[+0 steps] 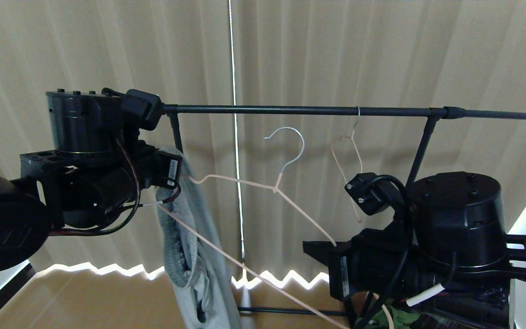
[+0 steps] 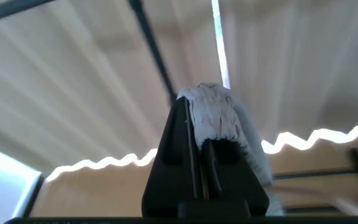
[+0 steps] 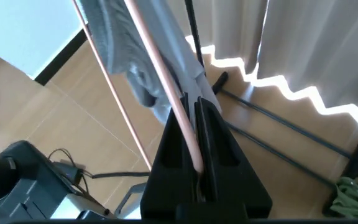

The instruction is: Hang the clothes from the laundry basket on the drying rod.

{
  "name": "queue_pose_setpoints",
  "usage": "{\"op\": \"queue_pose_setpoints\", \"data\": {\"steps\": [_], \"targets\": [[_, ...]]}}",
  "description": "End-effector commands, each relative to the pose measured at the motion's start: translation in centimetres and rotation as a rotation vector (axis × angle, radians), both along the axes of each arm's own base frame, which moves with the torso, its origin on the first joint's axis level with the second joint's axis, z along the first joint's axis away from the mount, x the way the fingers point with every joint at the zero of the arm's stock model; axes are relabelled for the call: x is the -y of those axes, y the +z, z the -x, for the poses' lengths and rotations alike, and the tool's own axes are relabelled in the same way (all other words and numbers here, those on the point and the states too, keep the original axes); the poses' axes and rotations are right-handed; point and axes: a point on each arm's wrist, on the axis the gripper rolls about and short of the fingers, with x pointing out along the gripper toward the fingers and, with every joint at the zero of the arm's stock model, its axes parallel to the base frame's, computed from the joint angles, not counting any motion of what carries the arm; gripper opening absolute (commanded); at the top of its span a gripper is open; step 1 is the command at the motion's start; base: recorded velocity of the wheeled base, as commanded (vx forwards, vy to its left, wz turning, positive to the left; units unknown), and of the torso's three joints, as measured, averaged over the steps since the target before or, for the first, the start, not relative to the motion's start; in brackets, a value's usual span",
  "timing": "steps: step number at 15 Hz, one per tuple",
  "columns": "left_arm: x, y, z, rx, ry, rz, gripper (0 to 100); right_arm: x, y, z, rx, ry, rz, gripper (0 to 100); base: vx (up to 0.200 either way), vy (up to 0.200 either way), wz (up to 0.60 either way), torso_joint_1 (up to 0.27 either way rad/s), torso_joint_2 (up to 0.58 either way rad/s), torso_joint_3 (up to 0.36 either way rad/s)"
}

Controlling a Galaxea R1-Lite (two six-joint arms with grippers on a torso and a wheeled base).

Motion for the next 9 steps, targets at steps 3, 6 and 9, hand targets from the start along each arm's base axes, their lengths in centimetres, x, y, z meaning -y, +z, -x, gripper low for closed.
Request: {"op": "queue_pose_setpoints", "data": {"steps": [3, 6, 9], "targets": [[-1.4, -0.4, -0.3, -0.021, 0.027, -0.217, 0, -0.5, -0.2, 0.1, -0.029, -0.009, 0.056, 0, 0.0, 0.0, 0.0, 0.0, 0.0, 0.0], [-1.6, -0.3, -0.3, -0.023, 0.021, -0.317, 0, -1.1, 0.3, -0.7, -0.008, -0.06, 0.072, 0, 0.0, 0.0, 0.0, 0.0, 0.0, 0.0], [-1.6, -0.5, -0.3, -0.039, 0.018, -0.351, 0, -2.1, 0.8, -1.6, -0.007, -0.086, 0.038, 0, 0.0, 0.0, 0.0, 0.0, 0.0, 0.0]]}}
